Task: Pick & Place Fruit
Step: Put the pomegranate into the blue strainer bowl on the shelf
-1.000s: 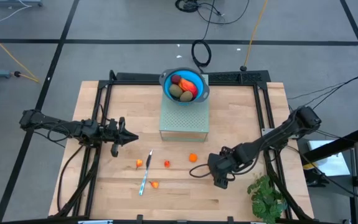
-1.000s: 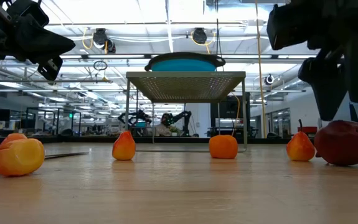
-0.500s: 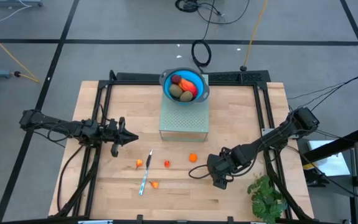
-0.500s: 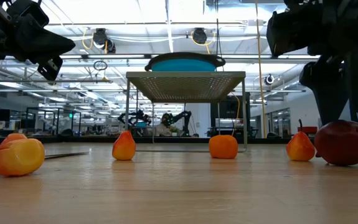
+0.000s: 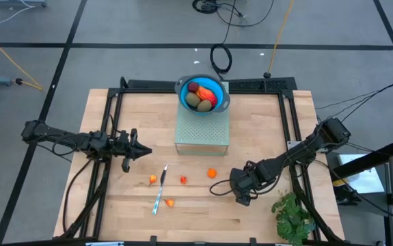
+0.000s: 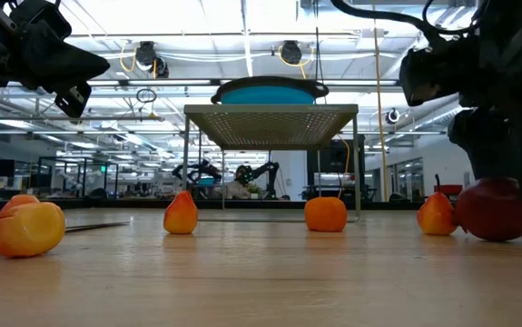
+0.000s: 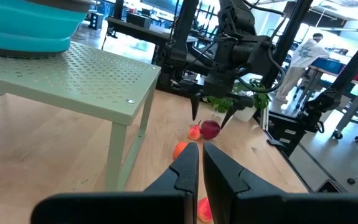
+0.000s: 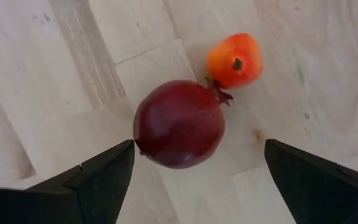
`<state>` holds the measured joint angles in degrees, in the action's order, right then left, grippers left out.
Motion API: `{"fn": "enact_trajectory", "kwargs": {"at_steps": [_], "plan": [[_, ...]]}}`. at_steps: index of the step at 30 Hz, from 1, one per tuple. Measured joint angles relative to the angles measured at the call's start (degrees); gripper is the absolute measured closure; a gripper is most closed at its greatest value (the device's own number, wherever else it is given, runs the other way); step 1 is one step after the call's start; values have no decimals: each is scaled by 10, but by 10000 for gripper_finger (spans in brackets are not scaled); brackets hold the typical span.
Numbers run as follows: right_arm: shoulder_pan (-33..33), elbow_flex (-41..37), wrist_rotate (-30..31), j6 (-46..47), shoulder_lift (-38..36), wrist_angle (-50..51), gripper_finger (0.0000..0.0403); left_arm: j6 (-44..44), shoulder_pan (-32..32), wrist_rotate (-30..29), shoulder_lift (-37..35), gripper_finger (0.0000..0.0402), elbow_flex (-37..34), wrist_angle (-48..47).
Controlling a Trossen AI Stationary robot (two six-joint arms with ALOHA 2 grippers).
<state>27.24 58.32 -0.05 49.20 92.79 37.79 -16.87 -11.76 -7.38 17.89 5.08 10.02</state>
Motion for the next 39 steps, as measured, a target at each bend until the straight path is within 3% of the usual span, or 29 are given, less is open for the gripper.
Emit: {"fn": "enact_trajectory", "kwargs": {"at_steps": [39], "plan": [[3,-11,30,-44,0,-51,53,2,0,0,0,380,0,0]]}}
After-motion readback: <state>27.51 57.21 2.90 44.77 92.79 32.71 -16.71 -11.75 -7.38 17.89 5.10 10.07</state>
